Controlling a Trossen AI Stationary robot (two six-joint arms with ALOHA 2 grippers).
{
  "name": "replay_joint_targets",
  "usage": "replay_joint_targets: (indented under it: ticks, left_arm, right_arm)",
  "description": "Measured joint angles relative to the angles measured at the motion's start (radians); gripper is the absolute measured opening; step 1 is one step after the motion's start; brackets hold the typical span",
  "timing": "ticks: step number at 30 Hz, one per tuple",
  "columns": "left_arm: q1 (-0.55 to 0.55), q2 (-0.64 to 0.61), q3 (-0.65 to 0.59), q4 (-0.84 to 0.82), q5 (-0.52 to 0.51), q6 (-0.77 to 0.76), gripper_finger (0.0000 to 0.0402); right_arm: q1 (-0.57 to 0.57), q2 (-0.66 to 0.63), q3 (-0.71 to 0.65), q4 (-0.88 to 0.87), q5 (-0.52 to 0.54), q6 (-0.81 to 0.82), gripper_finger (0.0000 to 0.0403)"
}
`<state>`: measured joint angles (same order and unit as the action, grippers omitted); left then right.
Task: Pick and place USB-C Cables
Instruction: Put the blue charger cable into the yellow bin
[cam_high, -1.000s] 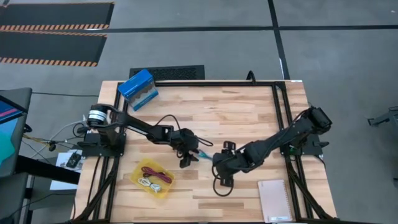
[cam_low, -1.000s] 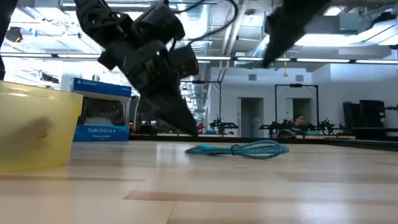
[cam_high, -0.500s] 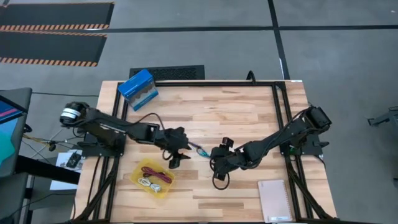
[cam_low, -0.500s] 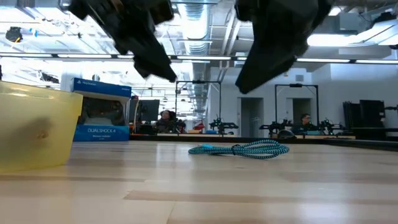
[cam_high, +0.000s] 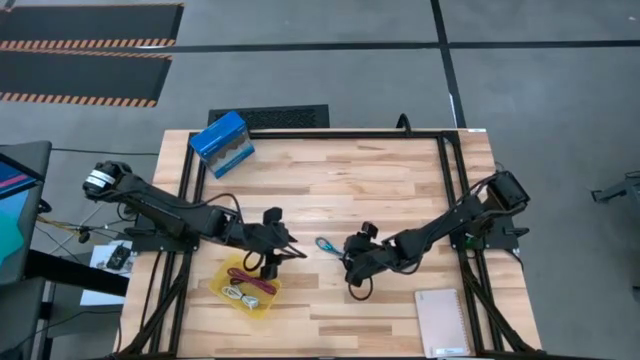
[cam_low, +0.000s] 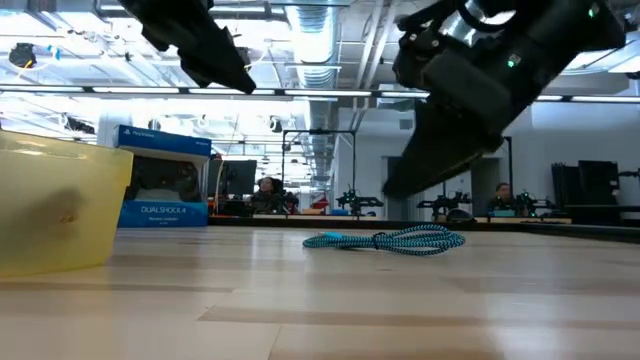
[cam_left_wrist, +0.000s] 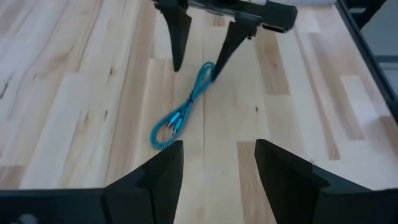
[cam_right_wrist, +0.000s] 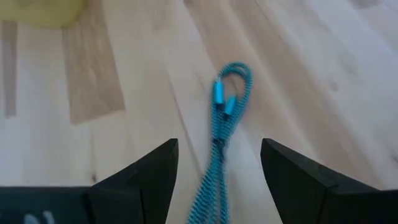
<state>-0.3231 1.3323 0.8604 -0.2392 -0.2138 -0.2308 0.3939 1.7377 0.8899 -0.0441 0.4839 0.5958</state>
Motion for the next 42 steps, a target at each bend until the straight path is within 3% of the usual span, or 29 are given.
replay_joint_targets:
  ticks: [20, 25, 33, 38, 42]
  left_arm:
    - [-0.018, 0.000, 0.000, -0.073, -0.045, -0.079, 0.0187]
    - [-0.018, 0.000, 0.000, -0.063, -0.058, -0.087, 0.0187]
    - [-0.018, 0.000, 0.000, -0.057, -0.060, -0.089, 0.0187]
    - [-0.022, -0.058, 0.000, -0.035, -0.084, -0.088, 0.0187]
    - [-0.049, -0.168, -0.001, -0.030, -0.192, -0.061, 0.0187]
  right_arm:
    - [-0.011, 0.189, -0.037, 0.137, 0.042, 0.078, 0.0246]
    - [-0.004, 0.179, -0.038, 0.137, 0.054, 0.077, 0.0185]
    - [-0.012, 0.175, -0.036, 0.138, 0.066, 0.095, 0.0029]
    - [-0.037, 0.157, -0.009, 0.148, 0.091, 0.104, 0.0024]
    - [-0.067, 0.083, 0.007, 0.214, 0.130, 0.007, 0.0015]
